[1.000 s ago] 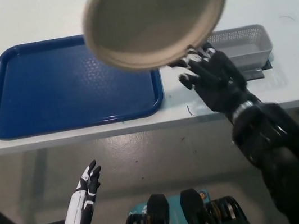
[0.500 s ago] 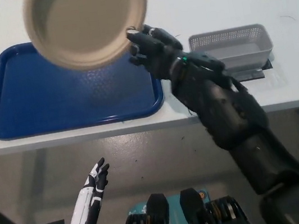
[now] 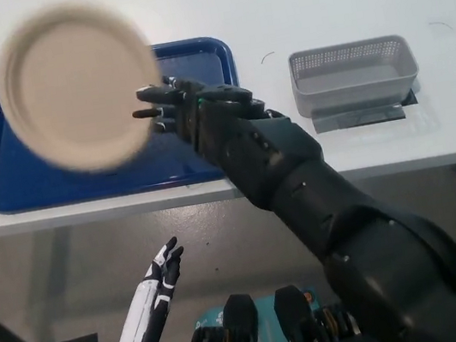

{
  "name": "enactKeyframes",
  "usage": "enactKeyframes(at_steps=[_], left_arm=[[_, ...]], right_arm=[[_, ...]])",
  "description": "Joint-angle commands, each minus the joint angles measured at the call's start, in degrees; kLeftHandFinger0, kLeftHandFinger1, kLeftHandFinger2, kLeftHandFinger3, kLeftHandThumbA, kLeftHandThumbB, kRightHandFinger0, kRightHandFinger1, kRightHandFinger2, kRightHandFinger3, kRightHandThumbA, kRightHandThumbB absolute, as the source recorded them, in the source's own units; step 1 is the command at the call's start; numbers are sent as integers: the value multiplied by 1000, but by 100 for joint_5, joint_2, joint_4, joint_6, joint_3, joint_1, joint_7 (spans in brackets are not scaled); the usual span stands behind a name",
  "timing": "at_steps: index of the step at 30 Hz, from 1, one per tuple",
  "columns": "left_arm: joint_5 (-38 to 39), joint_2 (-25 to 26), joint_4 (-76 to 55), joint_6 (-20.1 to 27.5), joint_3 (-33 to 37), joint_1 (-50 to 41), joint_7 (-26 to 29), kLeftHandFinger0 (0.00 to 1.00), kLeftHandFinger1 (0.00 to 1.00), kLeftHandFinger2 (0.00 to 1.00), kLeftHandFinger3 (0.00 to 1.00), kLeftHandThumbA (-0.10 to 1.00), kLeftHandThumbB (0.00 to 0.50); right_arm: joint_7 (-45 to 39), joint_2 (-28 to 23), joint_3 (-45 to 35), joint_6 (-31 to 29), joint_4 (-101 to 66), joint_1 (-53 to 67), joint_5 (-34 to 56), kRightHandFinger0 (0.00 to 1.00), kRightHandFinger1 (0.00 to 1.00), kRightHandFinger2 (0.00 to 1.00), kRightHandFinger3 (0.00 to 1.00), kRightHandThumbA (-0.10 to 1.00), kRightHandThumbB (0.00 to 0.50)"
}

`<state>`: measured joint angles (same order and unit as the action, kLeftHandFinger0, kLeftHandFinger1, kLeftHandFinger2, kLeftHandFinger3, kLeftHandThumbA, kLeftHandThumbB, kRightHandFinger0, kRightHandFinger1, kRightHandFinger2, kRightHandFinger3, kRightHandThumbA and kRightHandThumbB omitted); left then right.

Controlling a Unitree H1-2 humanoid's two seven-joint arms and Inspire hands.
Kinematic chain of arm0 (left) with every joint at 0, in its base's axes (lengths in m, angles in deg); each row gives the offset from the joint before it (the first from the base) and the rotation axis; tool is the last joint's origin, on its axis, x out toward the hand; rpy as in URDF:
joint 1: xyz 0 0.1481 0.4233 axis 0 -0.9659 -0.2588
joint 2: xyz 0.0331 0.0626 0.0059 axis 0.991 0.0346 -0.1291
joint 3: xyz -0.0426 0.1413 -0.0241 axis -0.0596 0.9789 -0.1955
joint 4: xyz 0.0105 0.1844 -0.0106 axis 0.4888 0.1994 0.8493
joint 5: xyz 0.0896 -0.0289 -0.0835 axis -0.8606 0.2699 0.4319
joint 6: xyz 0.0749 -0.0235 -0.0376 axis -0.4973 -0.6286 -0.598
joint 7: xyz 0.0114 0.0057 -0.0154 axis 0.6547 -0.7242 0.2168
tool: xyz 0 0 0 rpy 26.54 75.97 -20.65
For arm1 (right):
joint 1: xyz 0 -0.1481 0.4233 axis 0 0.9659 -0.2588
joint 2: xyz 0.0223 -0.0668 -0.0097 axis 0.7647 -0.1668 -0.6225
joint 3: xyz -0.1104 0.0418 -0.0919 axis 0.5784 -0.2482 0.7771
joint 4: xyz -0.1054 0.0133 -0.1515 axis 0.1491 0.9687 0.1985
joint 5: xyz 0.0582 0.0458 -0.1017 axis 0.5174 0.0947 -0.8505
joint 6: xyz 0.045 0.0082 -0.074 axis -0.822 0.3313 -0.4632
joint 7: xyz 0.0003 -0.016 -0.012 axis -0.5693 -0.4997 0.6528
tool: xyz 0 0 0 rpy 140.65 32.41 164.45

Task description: Use the right hand to pick up a plate from a leveled surface and place it into a tray on the left side

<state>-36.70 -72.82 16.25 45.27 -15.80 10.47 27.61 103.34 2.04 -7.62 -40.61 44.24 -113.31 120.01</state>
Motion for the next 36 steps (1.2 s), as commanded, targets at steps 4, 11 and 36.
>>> enactKeyframes(at_steps=[4,11,36], left_arm=[[-3,61,-191,-65,56,97,-154,1000,1000,1000,1000,1000,0],[-48,74,-183,-102,72,165,-179,1000,1000,1000,1000,1000,0],[-3,39,71,209,67,66,-125,1000,1000,1000,1000,1000,13]], right_arm=[[-1590,-132,136,205,321,-496,-623,1000,1000,1000,1000,1000,319],[-1778,-297,210,148,80,-403,-926,1000,1000,1000,1000,1000,410],[-1451,-3029,-271,376,-10358,1959,1155,1000,1000,1000,1000,1000,405]])
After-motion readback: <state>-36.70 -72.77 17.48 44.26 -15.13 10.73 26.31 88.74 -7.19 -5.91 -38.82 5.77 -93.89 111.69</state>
